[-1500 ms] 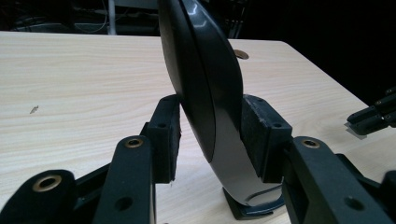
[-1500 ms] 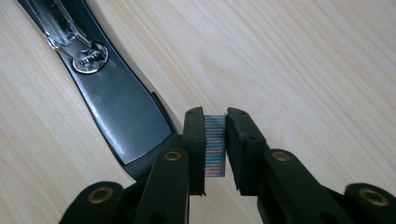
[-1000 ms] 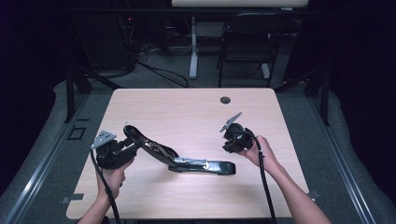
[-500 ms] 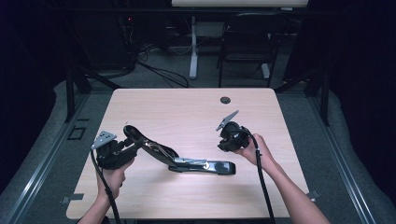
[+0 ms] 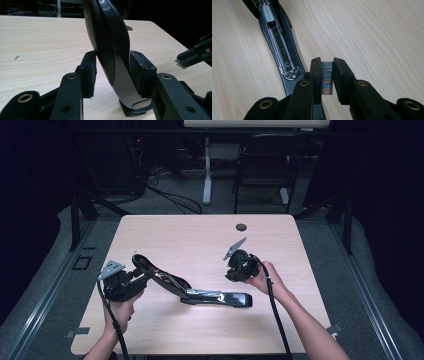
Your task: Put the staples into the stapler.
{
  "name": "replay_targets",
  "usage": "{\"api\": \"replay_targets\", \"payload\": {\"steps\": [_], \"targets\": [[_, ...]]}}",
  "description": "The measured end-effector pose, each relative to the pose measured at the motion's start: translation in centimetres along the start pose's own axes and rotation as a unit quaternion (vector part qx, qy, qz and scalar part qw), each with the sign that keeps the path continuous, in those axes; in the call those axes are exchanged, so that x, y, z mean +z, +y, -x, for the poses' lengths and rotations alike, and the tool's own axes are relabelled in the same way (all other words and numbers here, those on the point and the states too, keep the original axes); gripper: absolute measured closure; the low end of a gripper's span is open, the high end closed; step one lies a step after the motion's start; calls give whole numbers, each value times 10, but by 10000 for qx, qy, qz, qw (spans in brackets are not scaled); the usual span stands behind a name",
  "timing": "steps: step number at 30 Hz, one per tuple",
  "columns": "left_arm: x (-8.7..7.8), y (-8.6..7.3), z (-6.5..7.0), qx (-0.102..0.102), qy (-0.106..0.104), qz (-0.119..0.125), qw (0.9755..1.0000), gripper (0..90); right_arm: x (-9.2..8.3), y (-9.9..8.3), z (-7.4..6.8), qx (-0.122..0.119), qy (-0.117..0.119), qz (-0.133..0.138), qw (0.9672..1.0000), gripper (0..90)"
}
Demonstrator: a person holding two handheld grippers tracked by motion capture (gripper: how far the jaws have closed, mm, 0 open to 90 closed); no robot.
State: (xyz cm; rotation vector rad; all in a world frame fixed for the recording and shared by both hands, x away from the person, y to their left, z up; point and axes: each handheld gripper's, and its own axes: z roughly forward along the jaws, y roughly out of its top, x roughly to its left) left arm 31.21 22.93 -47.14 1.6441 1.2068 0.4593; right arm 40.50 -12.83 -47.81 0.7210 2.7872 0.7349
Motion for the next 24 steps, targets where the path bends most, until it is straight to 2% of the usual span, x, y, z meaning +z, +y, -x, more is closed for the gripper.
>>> {"api": "replay_targets", "payload": {"steps": [9, 24], "targets": [[0, 0, 0, 28, 4, 2, 10000, 584, 7, 11, -8, -291, 92, 20, 9995, 783], [2, 0, 1, 47, 33, -3, 10000, 581, 14, 17, -14, -514, 265, -11, 9983, 784]]}}
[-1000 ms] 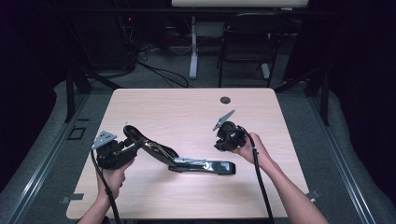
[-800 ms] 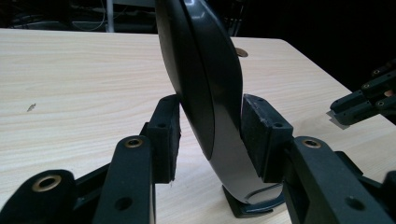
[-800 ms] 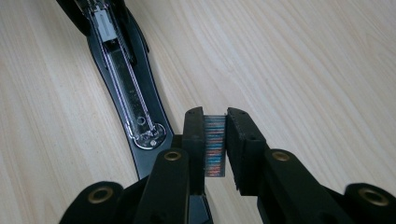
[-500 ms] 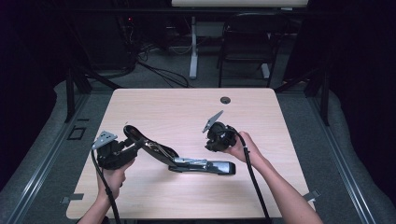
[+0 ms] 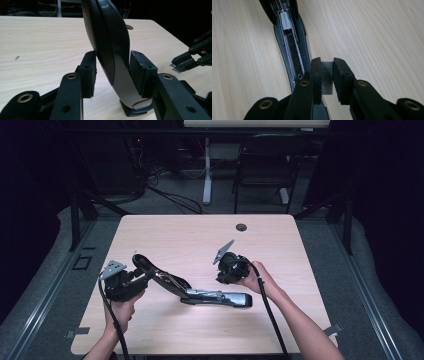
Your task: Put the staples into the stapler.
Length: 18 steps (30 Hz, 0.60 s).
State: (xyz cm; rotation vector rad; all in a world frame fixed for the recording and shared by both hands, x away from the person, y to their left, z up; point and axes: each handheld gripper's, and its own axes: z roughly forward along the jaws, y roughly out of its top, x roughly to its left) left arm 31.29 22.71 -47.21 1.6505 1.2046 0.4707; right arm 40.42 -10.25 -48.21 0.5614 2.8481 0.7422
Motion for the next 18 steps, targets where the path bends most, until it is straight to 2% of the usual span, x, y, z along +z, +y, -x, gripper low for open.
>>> {"api": "replay_targets", "payload": {"steps": [18], "targets": [[0, 0, 0, 13, -16, -72, 10000, 579, 9, 7, -7, -286, 358, 34, 9989, 783]]}}
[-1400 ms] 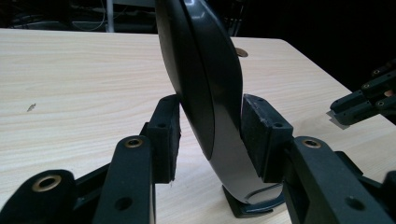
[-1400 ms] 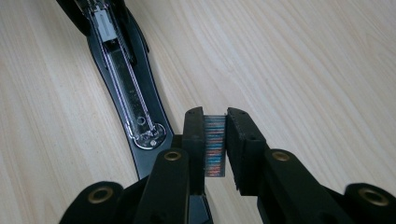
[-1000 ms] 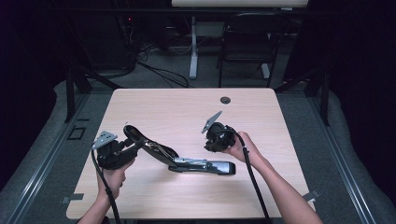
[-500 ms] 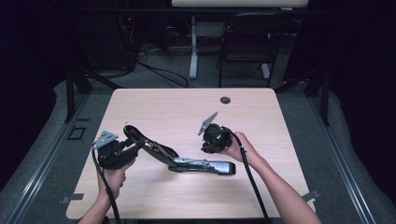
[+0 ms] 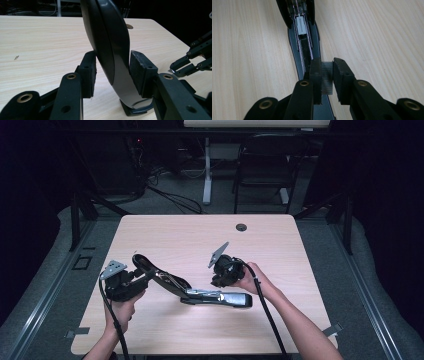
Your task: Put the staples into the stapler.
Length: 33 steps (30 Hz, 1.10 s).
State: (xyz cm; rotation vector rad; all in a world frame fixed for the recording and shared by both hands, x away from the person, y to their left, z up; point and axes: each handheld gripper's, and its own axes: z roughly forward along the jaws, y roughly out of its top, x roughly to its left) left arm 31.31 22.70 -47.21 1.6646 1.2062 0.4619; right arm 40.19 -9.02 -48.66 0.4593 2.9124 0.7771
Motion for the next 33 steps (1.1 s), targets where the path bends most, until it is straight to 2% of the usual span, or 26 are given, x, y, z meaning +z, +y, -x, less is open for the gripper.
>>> {"api": "replay_targets", "payload": {"steps": [17, 33], "targets": [[1, 0, 0, 0, -10, 20, 10000, 577, 14, 2, -5, -213, 319, -107, 9992, 782], [1, 0, -1, 9, -61, -53, 10000, 575, 19, 1, -5, -272, 359, -212, 9988, 782]]}}
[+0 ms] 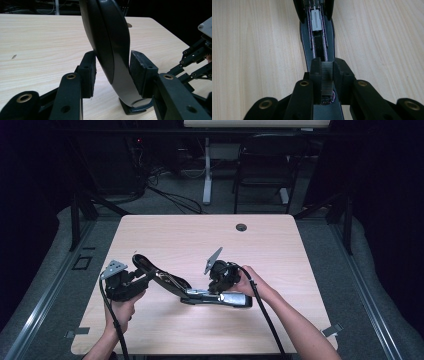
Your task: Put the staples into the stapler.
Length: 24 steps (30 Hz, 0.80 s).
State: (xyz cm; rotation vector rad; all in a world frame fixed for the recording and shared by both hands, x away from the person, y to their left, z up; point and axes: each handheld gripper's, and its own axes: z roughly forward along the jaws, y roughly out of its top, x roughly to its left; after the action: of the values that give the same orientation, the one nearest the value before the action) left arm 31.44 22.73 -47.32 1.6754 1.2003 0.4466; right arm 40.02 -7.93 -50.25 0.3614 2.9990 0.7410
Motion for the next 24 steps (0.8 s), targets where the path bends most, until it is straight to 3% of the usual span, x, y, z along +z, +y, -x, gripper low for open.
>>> {"api": "replay_targets", "payload": {"steps": [24], "targets": [[1, 0, 0, 10, -8, -32, 10000, 571, 3, -3, 1, -53, 105, -37, 9999, 782]]}}
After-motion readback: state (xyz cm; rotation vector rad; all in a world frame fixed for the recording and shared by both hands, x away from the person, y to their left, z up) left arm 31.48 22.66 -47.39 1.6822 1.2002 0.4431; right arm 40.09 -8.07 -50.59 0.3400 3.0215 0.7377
